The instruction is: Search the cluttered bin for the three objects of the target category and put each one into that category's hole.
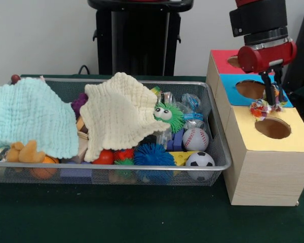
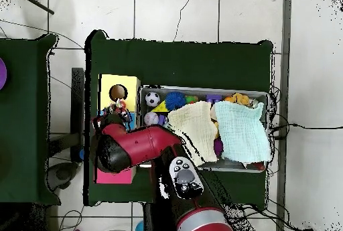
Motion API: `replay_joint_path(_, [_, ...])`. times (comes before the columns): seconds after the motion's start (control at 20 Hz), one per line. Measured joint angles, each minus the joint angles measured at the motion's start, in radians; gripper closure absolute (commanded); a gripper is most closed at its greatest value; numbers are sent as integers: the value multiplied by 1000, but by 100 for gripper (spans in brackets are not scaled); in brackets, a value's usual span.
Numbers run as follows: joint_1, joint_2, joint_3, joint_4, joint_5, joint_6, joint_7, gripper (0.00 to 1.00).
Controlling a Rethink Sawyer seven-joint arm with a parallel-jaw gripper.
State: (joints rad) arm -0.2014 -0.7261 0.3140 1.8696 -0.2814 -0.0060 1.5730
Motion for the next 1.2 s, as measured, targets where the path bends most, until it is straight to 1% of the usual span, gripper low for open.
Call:
replay_joint_path(0.3, [2,12,-47,-16,0,-21,0,100])
replay_joint_path(0.45, [2,20,-59,-26,0,-40,0,100])
replay_joint_path(0.8, [1,46,-61,-41,0,-97,0,100])
replay_joint_path(1.05, [-5,60,-59,-43,0,-155,0,100])
replay_joint_path(1.2, [-13,65,-56,-43,0,-168,0,100])
